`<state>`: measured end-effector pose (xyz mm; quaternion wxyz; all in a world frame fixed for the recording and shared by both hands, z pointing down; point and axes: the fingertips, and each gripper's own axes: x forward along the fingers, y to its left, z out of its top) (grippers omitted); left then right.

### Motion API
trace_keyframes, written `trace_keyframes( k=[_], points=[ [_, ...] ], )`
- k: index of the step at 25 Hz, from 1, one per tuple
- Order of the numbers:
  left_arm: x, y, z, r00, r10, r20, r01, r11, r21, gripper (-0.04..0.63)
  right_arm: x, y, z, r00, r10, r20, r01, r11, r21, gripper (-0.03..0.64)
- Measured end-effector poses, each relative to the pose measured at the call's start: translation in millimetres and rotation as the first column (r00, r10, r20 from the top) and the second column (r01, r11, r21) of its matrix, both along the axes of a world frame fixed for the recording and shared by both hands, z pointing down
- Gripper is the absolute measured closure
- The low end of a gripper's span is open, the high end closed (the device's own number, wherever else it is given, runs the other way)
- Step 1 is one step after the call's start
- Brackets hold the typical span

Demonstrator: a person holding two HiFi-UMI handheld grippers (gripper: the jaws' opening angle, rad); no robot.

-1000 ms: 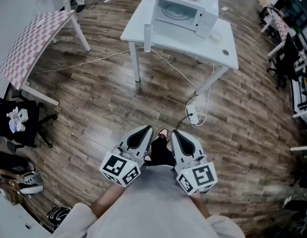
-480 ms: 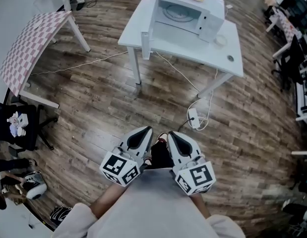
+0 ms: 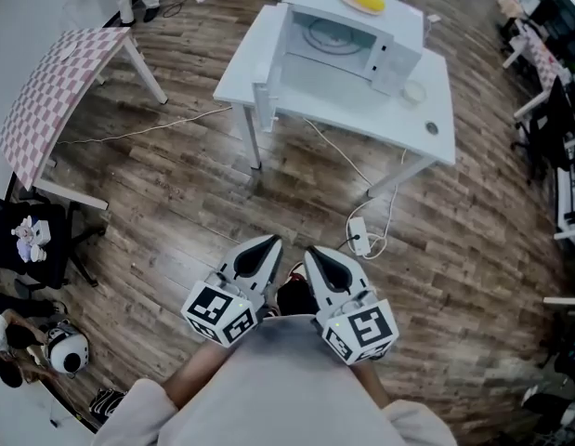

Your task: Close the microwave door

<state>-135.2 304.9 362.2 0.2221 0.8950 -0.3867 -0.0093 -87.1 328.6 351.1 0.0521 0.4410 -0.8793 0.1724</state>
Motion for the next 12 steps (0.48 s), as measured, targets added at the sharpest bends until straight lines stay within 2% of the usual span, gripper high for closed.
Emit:
trace_keyframes(
  k=[12],
  points=[
    [29.6, -47.7, -9.2, 1.0, -0.026, 0.001, 0.026, 1.0, 0.011, 0.575, 23.5, -47.7, -3.8, 0.998, -0.054, 0.028, 0.054, 0.998, 0.019, 0.594]
  ],
)
